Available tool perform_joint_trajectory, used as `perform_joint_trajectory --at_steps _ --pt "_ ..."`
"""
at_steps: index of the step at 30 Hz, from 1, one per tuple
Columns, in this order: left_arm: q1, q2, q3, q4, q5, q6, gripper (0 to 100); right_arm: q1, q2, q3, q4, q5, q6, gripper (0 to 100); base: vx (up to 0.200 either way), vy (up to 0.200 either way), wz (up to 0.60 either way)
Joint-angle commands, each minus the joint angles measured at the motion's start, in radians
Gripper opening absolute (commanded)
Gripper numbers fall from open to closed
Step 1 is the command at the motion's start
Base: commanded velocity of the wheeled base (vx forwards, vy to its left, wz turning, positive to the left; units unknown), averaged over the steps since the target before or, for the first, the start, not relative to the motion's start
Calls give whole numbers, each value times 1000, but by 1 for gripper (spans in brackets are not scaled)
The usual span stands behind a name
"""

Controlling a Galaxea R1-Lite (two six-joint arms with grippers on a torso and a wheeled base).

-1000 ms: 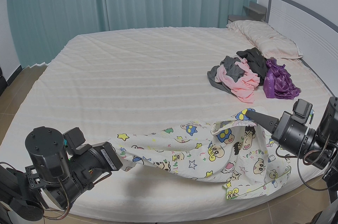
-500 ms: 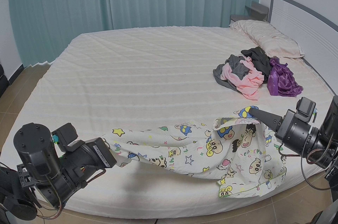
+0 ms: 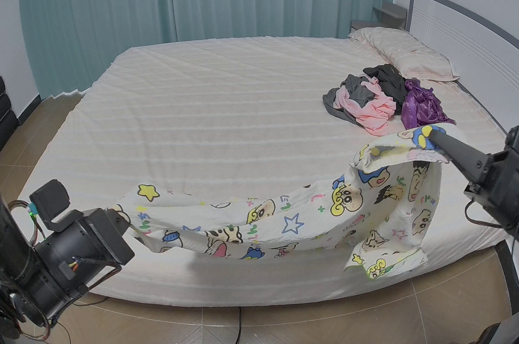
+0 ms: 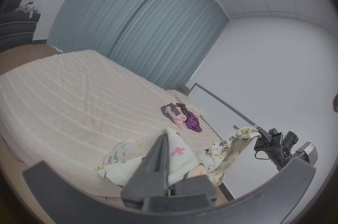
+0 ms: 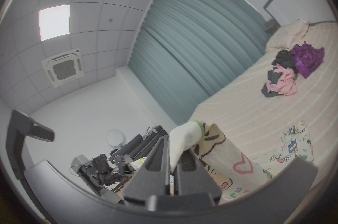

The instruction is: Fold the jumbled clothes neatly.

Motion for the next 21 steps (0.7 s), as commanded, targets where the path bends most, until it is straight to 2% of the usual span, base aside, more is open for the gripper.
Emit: perform_joint_trajectory --at_steps 1,7,9,15,18,21 --pt "-4 -175 -6 10 1 105 0 -4 -217 -22 46 85 -12 0 0 0 0" --pt "15 -213 -55 21 29 142 0 -7 -272 -88 127 94 -12 0 0 0 0" --pt "27 -216 -107 51 75 143 0 -19 -291 -195 170 102 -12 0 0 0 0" --pt "53 -241 -221 148 81 149 0 -39 -302 -425 396 126 -9 0 0 0 0" --pt "73 -235 -264 216 75 149 0 -73 -251 -482 458 134 -9 0 0 0 0" --pt "87 -204 -287 245 70 148 0 -131 -164 -523 458 134 -11 0 0 0 0"
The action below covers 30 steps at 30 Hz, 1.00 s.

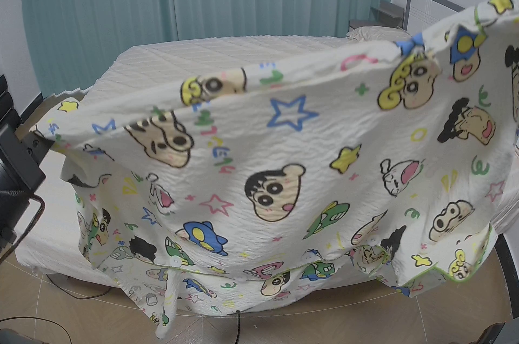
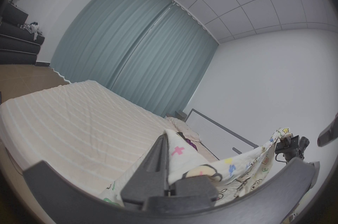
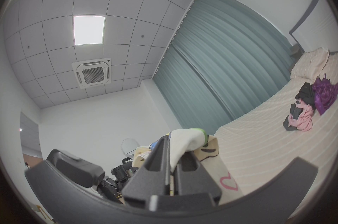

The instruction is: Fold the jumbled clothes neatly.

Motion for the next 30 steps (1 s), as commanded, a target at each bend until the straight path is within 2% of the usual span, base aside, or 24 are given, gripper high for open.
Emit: perform_joint_trajectory --at_steps 1,3,5,6,9,12,20,30 --pt "58 46 -69 53 0 -1 0 -96 138 -111 29 11 0 0 0 0 0" --pt "108 101 -69 52 -3 0 0 -133 204 -135 20 14 -2 0 0 0 0" --pt "122 119 -69 47 -3 0 0 -142 225 -144 14 14 -2 0 0 0 0" --pt "165 182 -94 47 -16 -6 0 -176 313 -187 -15 14 0 0 0 0 0" --pt "199 242 -129 50 -57 -10 0 -202 417 -224 -46 13 -3 0 0 0 0" --pt "231 334 -175 52 -60 -14 0 -209 506 -258 -74 5 -2 0 0 0 0" --pt "295 520 -278 46 -63 -32 0 -220 606 -307 -89 -9 -3 0 200 0 0" --pt "315 659 -413 47 -62 -37 0 -228 664 -359 -84 -12 -5 0 200 0 0"
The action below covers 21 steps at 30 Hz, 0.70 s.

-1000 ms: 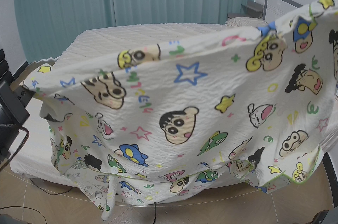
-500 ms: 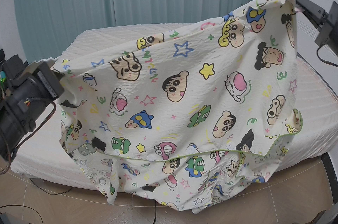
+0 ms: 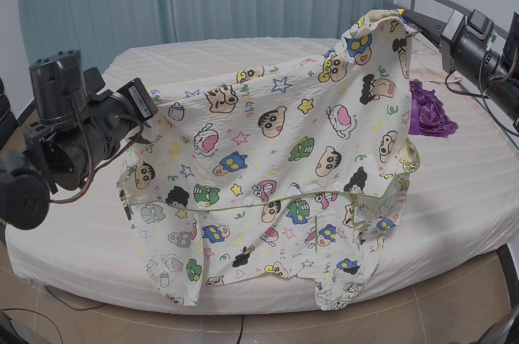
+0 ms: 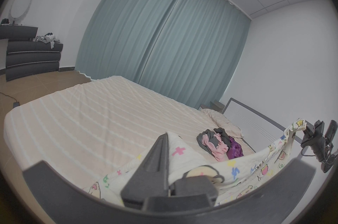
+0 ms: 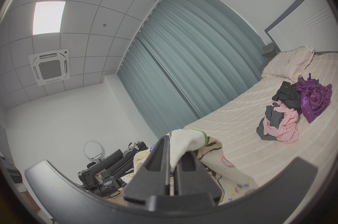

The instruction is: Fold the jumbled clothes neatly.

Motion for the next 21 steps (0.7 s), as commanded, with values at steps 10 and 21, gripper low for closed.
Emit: perform_joint_trajectory --at_steps 10,21 --pt "23 233 -144 8 4 -1 0 -11 157 -83 8 -14 -1 0 200 0 0" --pt "50 385 -180 5 3 -6 0 -17 289 -98 3 -35 -1 0 91 0 0"
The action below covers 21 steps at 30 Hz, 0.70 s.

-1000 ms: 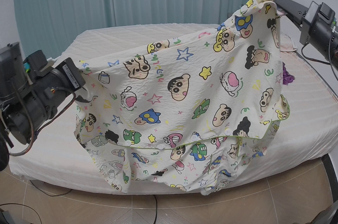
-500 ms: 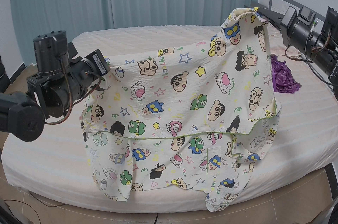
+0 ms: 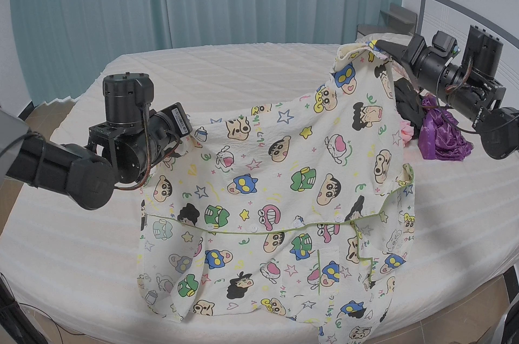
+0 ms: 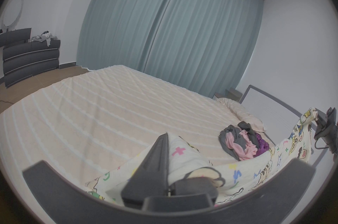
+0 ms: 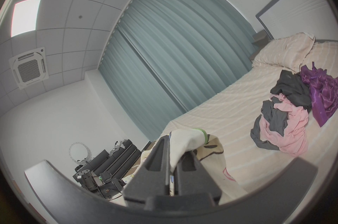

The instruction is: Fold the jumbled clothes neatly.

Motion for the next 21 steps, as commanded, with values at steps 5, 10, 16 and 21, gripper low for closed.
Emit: perform_joint_trajectory --at_steps 5,10,16,21 --pt "20 117 -40 1 0 -37 0 -1 133 -27 -6 -51 0 0 0 0 0" --pt "28 144 -43 0 -6 -42 0 2 169 -35 -6 -60 1 0 160 0 0" --pt "28 189 -45 -5 -6 -42 0 4 211 -35 -6 -62 1 0 67 0 0" --pt "32 241 -51 -6 -6 -42 0 6 252 -44 -9 -93 0 0 0 0 0"
